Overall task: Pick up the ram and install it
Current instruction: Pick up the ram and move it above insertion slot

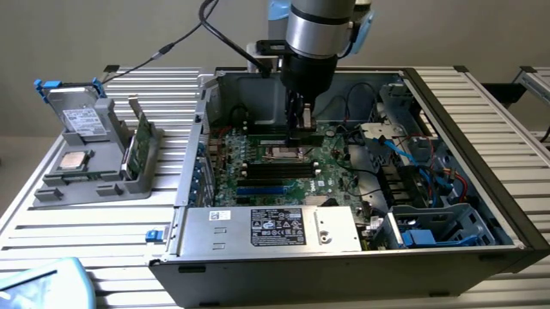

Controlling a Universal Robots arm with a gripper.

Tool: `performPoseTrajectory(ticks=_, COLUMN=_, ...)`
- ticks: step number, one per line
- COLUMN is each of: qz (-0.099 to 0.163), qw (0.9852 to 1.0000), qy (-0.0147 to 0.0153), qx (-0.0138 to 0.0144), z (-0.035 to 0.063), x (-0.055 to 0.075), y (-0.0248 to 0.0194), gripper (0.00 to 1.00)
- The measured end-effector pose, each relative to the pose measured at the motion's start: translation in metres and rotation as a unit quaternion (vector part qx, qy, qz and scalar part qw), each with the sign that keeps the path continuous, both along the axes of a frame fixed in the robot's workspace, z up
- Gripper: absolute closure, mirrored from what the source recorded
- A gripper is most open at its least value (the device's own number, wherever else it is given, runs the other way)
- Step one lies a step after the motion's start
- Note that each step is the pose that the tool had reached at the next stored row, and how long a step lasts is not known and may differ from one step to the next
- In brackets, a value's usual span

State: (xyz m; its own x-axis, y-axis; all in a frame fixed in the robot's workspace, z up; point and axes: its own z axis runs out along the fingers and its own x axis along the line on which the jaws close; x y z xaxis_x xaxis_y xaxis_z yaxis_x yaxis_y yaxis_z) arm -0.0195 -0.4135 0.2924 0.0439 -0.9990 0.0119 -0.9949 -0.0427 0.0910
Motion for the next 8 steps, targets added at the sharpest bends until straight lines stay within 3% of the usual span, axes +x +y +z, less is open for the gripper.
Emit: performPoseTrajectory(ticks=8, qz=0.0, qw=1.0, qy=-0.0001, qx=0.0, z=-0.0146, x=0.0, y=0.0018, gripper=0.85)
